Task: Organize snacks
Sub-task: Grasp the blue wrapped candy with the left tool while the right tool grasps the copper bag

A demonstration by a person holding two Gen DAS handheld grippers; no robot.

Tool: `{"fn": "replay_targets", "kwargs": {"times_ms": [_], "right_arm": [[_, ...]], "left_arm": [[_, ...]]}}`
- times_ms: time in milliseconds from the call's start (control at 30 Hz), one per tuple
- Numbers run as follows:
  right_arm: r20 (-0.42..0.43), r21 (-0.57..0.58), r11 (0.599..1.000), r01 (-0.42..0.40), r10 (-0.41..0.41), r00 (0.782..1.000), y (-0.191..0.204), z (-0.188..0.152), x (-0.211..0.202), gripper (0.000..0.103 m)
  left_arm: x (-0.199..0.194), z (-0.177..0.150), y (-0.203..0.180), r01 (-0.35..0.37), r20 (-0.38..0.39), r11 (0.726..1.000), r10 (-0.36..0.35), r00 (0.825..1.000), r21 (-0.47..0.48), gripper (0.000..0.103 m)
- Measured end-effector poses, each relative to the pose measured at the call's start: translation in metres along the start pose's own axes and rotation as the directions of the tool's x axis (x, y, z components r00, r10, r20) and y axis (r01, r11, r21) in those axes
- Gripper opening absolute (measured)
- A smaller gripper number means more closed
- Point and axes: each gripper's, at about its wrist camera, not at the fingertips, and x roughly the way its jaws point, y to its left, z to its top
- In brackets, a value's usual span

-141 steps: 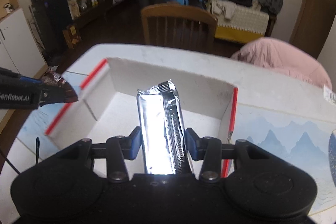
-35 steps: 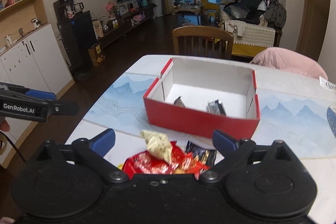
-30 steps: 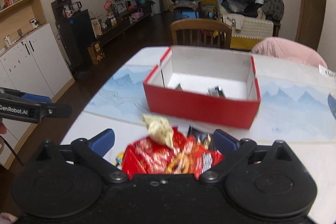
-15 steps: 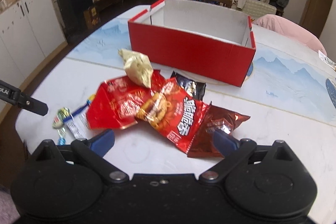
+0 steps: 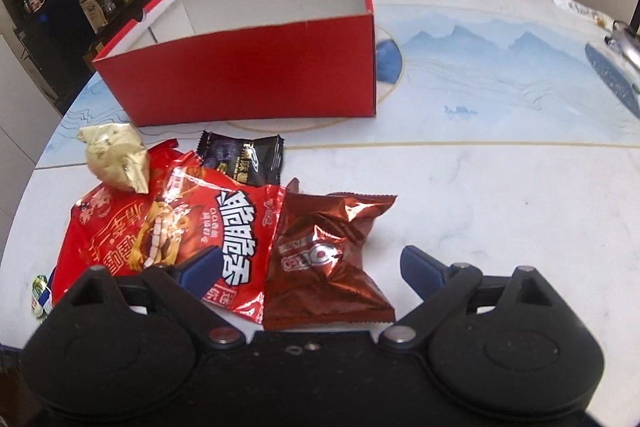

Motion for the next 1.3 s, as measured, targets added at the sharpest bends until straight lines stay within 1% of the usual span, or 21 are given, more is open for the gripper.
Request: {"fn": "replay_targets", "kwargs": {"times_ms": [167,233,300,367,400,433,467,533,567,600,667,700,767,833,1033,1300], "right_arm": [[-0.019,-0.014,1.0,-0.021,0.021,1.0,0.0,-0.001,0.005,0.091],[-0.027,-0.018,1.0,-0.022,0.022,0.999,0.001,0.0,0.008,0.088],[-0.037,-0.019,1.0,-0.02,0.02,0.999,0.001,0.003,0.012,0.085],[-0.044,-0.019,1.0,-0.015,0.014,0.999,0.002,0.003,0.016,0.082],[-0.045,-0.018,1.0,-0.011,0.01,0.999,0.002,0.003,0.018,0.081],[-0.047,-0.018,1.0,-0.008,0.007,0.999,0.002,0.002,0.019,0.079],[-0.049,-0.019,1.0,-0.007,0.006,0.999,0.002,0.002,0.02,0.078],[-0.052,-0.02,1.0,-0.003,0.002,0.999,0.002,0.002,0.022,0.073],[-0.054,-0.021,1.0,0.0,-0.001,0.999,0.003,0.002,0.022,0.071],[-0.056,-0.022,1.0,0.001,-0.002,0.998,0.003,0.002,0.022,0.068],[-0.057,-0.027,1.0,0.003,-0.004,0.998,0.003,0.001,0.022,0.061],[-0.053,-0.029,1.0,0.008,-0.01,0.999,0.003,0.001,0.021,0.057],[-0.048,-0.024,1.0,0.007,-0.008,0.999,0.003,0.0,0.02,0.055],[-0.043,-0.019,1.0,0.01,-0.01,0.999,0.002,0.0,0.019,0.046],[-0.023,-0.012,1.0,0.005,-0.006,1.0,0.001,-0.002,0.013,0.039],[-0.006,0.014,1.0,0.021,-0.021,1.0,0.001,-0.005,0.003,0.034]], "left_arm": [[-0.002,-0.001,-0.003,-0.005,0.035,1.0,0.005,0.999,-0.018,0.076],[-0.004,-0.004,-0.007,-0.017,0.046,1.0,0.018,0.999,-0.013,0.069],[-0.007,-0.005,-0.011,-0.02,0.051,1.0,0.02,0.999,-0.008,0.055],[-0.004,-0.004,-0.014,-0.017,0.05,1.0,0.017,0.999,-0.007,0.05],[-0.004,-0.004,-0.015,-0.016,0.05,1.0,0.016,0.999,-0.006,0.044],[-0.005,-0.005,-0.017,-0.016,0.05,1.0,0.016,0.999,-0.003,0.04],[-0.005,-0.005,-0.018,-0.014,0.048,1.0,0.015,0.999,-0.004,0.033],[-0.006,-0.006,-0.017,-0.012,0.051,1.0,0.012,0.999,-0.012,0.03],[-0.007,-0.006,-0.016,-0.008,0.051,1.0,0.009,0.999,-0.016,0.025],[-0.005,-0.005,-0.014,-0.009,0.05,1.0,0.01,0.999,-0.018,0.018],[-0.004,-0.005,-0.011,-0.008,0.048,1.0,0.009,0.999,-0.025,0.013],[-0.004,-0.005,-0.008,-0.001,0.047,1.0,0.002,0.999,-0.03,0.013],[-0.004,-0.005,-0.006,0.01,0.045,0.999,-0.009,0.999,-0.036,0.013],[-0.004,-0.005,-0.005,0.019,0.044,0.999,-0.017,0.999,-0.034,0.012],[-0.004,-0.003,0.0,0.017,0.039,0.999,-0.016,0.999,-0.034,0.012],[-0.01,-0.003,0.007,0.036,0.045,0.999,-0.034,0.998,-0.027,0.012]]}}
